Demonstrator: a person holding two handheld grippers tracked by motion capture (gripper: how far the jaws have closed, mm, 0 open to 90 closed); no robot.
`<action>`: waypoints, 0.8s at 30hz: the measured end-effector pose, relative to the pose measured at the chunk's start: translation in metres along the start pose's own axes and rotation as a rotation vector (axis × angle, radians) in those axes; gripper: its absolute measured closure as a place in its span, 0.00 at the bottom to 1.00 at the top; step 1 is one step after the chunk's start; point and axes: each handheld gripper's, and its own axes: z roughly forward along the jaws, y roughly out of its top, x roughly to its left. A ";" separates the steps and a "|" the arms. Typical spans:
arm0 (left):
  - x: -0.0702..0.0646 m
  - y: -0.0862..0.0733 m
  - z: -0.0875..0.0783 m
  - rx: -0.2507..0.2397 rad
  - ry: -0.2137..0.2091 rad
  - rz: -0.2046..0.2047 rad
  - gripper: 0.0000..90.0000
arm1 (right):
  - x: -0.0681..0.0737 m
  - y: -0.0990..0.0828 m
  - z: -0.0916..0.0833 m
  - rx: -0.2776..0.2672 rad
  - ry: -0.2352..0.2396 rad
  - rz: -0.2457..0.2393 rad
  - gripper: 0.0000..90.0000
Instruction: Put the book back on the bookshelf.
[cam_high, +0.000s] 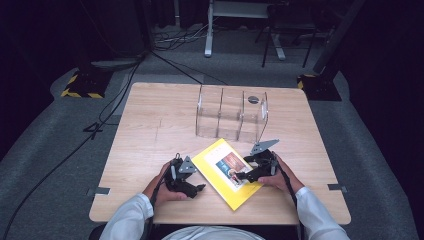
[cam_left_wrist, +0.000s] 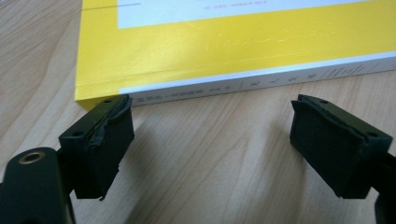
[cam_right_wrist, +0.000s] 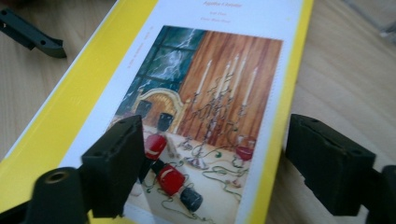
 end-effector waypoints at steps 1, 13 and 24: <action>-0.002 0.001 0.001 0.000 -0.004 0.006 0.16 | -0.001 0.000 0.001 0.000 0.009 0.007 0.18; -0.005 0.002 0.002 0.005 0.011 -0.006 0.15 | -0.003 0.000 -0.001 -0.005 0.020 0.032 0.25; -0.007 0.003 0.002 -0.002 0.025 -0.002 0.15 | -0.002 0.002 -0.015 -0.095 0.094 0.041 0.33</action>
